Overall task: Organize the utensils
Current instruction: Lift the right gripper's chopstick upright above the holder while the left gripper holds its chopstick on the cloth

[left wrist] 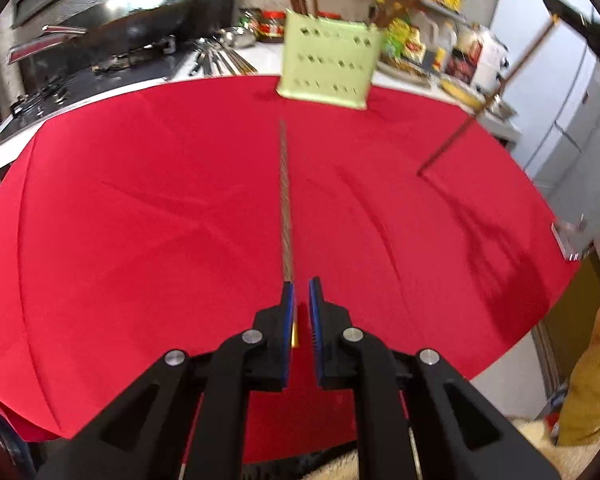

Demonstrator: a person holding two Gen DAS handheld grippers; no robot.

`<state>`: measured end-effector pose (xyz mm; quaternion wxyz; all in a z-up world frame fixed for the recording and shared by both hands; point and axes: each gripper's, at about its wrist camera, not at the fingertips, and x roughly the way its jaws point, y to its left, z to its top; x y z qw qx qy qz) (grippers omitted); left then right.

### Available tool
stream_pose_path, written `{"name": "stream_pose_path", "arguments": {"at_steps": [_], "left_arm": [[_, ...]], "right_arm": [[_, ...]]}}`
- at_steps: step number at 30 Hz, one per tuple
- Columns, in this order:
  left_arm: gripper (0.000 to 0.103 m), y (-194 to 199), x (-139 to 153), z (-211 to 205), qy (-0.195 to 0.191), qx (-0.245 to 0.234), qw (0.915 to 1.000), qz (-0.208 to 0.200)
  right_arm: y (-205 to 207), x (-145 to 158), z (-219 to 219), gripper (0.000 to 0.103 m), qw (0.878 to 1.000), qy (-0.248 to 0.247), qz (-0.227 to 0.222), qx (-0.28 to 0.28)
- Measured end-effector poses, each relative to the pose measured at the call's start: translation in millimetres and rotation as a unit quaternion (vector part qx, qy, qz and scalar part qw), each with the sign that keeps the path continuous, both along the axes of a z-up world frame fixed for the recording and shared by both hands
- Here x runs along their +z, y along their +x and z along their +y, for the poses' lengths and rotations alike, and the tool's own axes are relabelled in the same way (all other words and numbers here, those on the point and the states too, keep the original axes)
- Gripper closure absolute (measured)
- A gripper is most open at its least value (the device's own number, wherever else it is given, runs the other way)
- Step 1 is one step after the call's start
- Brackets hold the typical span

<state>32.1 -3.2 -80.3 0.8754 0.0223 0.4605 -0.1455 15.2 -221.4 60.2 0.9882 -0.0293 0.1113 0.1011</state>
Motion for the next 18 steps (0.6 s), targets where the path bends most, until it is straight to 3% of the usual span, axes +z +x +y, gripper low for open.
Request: {"name": "stream_pose_path", "arguments": {"at_steps": [8, 14, 18], "left_arm": [[0.094, 0, -14, -7, 0.038, 0.006, 0.9991, 0.016], [0.09, -5, -15, -17, 0.072, -0.004, 0.9974, 0.002], [0.096, -7, -15, -17, 0.087, -0.002, 0.9961, -0.01]], "right_arm": [[0, -4, 4, 0.096, 1.0, 0.0, -0.002, 0.007], [3, -10, 3, 0.096, 1.0, 0.002, 0.004, 0.012], [1, -13, 2, 0.095, 1.0, 0.006, 0.005, 0.014]]}}
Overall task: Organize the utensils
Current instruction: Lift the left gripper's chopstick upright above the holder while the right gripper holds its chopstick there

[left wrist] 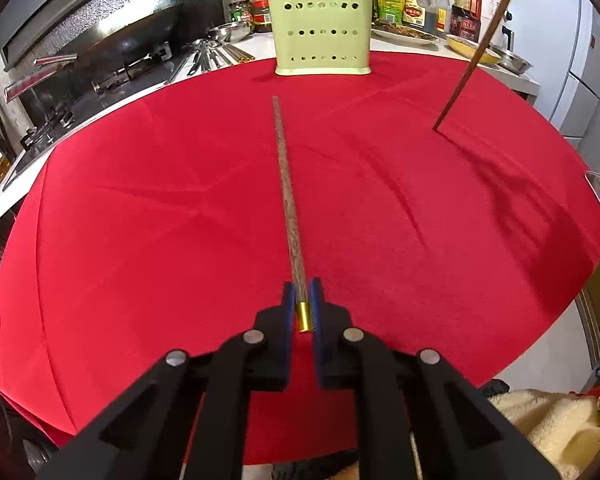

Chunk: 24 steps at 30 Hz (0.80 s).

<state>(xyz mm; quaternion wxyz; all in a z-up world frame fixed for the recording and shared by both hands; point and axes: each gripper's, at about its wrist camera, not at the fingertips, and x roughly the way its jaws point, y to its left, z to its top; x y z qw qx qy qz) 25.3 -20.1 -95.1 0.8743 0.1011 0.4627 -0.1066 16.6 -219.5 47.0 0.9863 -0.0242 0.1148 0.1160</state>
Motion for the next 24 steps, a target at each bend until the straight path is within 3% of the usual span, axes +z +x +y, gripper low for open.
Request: {"name": "stream_pose_path", "arguments": {"at_steps": [5, 9, 13, 20, 24], "left_arm": [[0.096, -6, 44, 15, -0.044, 0.003, 0.9964, -0.072], [0.096, -12, 105, 37, -0.092, 0.024, 0.9817, -0.165], [0.096, -14, 154, 49, -0.129, 0.023, 0.9648, -0.228], [0.096, -1, 186, 33, -0.123, 0.002, 0.9585, -0.257], [0.096, 8, 189, 15, -0.109, -0.019, 0.9584, -0.263]], "right_arm": [[-1, 0, -1, 0.095, 1.0, 0.002, 0.001, 0.0], [-2, -2, -3, 0.095, 1.0, 0.005, 0.003, 0.001], [-2, -2, -5, 0.096, 1.0, 0.007, 0.005, -0.001], [5, -5, -8, 0.096, 1.0, 0.01, 0.019, -0.003], [10, -7, -10, 0.096, 1.0, 0.012, 0.026, -0.005]]}}
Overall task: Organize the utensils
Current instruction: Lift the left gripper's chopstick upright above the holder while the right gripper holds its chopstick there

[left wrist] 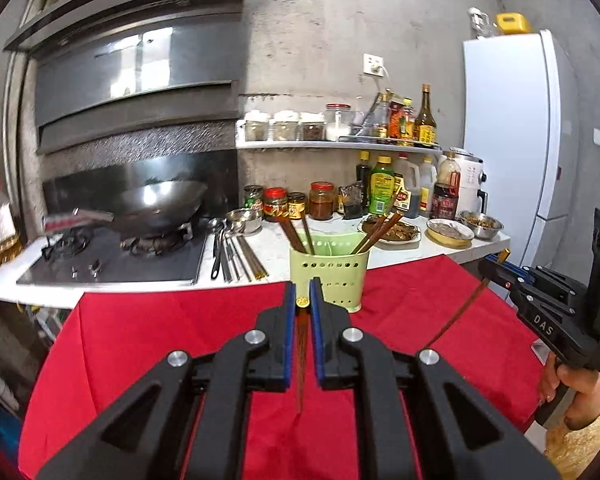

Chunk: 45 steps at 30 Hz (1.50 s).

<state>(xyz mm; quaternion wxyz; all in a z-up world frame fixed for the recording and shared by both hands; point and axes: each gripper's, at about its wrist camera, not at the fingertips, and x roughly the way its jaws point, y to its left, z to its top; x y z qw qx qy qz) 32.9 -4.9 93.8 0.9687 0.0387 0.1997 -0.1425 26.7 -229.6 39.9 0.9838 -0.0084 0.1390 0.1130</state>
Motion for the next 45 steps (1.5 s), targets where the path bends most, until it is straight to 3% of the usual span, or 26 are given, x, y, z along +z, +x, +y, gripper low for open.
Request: {"name": "stream_pose_path", "arguments": {"at_steps": [6, 21, 26, 34, 40, 45], "left_arm": [[0.096, 7, -7, -11, 0.008, -0.009, 0.9999, 0.0], [0.096, 39, -80, -13, 0.033, 0.006, 0.9942, 0.102], [0.096, 38, -84, -9, 0.024, 0.011, 0.9932, 0.113], [0.097, 54, -37, -12, -0.014, 0.003, 0.9984, 0.055], [0.097, 86, 30, -36, -0.029, -0.015, 0.9994, -0.012], [0.097, 119, 72, -50, -0.033, -0.011, 0.9986, -0.041]], "right_arm": [[3, -3, -2, 0.096, 1.0, 0.0, 0.007, 0.0], [20, -21, 0, 0.096, 0.999, 0.003, 0.041, 0.012], [19, -25, 0, 0.096, 0.999, 0.0, 0.049, 0.007], [32, 6, -11, 0.096, 1.0, -0.002, 0.02, -0.01], [57, 68, -12, 0.096, 0.999, 0.025, -0.039, 0.02], [90, 117, -8, 0.096, 0.994, 0.039, -0.096, 0.027]]}}
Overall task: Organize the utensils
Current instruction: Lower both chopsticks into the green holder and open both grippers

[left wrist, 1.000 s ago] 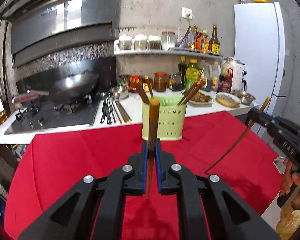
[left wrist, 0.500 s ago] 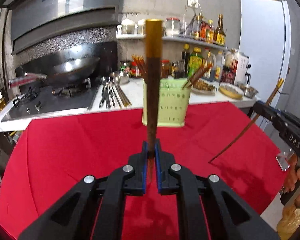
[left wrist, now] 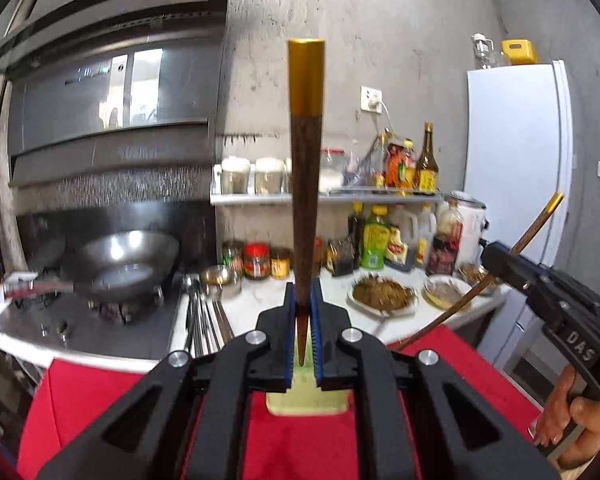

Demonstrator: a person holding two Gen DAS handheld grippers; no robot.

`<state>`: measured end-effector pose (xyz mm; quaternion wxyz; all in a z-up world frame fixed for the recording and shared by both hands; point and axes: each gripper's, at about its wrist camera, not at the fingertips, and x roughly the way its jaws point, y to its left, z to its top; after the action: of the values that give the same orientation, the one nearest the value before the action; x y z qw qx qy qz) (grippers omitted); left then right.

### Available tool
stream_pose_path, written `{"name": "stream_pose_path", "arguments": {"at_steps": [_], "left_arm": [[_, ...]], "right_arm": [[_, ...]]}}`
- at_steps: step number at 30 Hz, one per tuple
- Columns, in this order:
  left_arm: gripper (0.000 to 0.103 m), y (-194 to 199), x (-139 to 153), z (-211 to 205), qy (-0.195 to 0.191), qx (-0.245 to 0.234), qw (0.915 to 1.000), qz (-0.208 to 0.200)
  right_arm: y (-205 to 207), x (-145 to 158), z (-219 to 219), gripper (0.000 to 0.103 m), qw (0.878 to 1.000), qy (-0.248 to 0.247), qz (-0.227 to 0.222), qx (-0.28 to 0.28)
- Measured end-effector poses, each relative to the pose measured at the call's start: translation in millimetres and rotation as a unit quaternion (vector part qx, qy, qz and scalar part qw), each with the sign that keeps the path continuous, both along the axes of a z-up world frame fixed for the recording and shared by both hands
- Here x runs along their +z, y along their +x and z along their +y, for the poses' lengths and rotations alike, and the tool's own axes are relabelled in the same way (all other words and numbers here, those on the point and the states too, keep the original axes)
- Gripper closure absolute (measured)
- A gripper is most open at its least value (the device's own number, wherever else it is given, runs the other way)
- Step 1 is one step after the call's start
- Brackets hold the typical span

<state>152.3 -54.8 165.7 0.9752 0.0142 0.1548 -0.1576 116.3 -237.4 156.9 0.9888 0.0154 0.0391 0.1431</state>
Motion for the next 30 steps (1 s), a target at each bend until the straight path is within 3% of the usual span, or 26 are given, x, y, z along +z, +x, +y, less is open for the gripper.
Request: {"name": "stream_pose_path", "arguments": {"at_steps": [4, 10, 17, 19, 20, 21, 22, 24, 26, 28, 30], "left_arm": [[0.097, 52, -7, -15, 0.008, -0.004, 0.9995, 0.029], [0.096, 116, -60, -28, 0.018, -0.027, 0.9939, 0.106], [0.096, 148, -95, -32, 0.026, -0.028, 0.9878, 0.151], [0.096, 148, -97, -34, 0.03, -0.027, 0.9877, 0.151], [0.094, 146, -95, -34, 0.034, -0.025, 0.9881, 0.148], [0.084, 141, -91, -32, 0.032, -0.026, 0.9887, 0.144], [0.068, 138, -85, -32, 0.028, -0.028, 0.9898, 0.137], [0.054, 119, -67, -23, 0.019, -0.015, 0.9936, 0.11], [0.053, 99, -50, -15, 0.011, -0.006, 0.9959, 0.089], [0.041, 74, -33, -3, 0.003, 0.014, 0.9973, 0.073], [0.029, 52, -25, 7, 0.001, 0.031, 0.9976, 0.062]], "right_arm": [[36, -1, 1, 0.096, 1.0, -0.013, 0.002, -0.017], [91, -45, 1, 0.096, 0.997, -0.028, 0.075, -0.012], [110, -70, 6, 0.095, 0.993, -0.043, 0.114, -0.009], [114, -69, 8, 0.088, 0.991, -0.045, 0.123, -0.006], [112, -67, 6, 0.069, 0.992, -0.04, 0.12, -0.009], [109, -64, 5, 0.049, 0.993, -0.037, 0.115, -0.011], [103, -59, 4, 0.046, 0.994, -0.035, 0.106, -0.015], [89, -48, 0, 0.046, 0.995, -0.032, 0.092, -0.02], [72, -37, -5, 0.046, 0.996, -0.03, 0.078, -0.027], [53, -29, -10, 0.043, 0.997, -0.027, 0.067, -0.033], [25, -23, -14, 0.025, 0.997, -0.024, 0.061, -0.043]]}}
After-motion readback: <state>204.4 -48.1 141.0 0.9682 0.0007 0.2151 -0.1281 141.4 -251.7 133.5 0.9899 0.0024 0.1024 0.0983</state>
